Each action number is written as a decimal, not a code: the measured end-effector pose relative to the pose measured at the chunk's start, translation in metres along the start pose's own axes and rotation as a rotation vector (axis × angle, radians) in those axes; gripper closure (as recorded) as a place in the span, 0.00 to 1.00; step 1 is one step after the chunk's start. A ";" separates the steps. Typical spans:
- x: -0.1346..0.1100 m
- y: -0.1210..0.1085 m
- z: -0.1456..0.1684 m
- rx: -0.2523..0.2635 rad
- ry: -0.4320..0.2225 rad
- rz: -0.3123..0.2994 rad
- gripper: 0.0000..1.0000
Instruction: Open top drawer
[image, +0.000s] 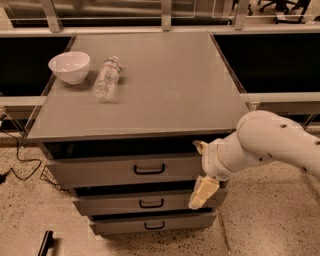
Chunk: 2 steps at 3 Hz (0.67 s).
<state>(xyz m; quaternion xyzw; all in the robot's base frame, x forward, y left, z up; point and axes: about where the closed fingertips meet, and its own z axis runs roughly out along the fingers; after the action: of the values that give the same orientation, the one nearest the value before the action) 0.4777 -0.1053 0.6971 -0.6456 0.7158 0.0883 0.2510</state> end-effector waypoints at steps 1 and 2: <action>0.001 -0.007 0.009 0.014 -0.002 -0.026 0.00; 0.006 -0.011 0.016 0.012 0.013 -0.043 0.00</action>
Offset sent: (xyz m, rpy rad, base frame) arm 0.0220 -0.0035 -0.0258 -0.0442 -0.0286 0.0392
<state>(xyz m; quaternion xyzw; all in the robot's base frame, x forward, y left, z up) 0.4924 -0.1050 0.6824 -0.6598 0.7040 0.0745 0.2519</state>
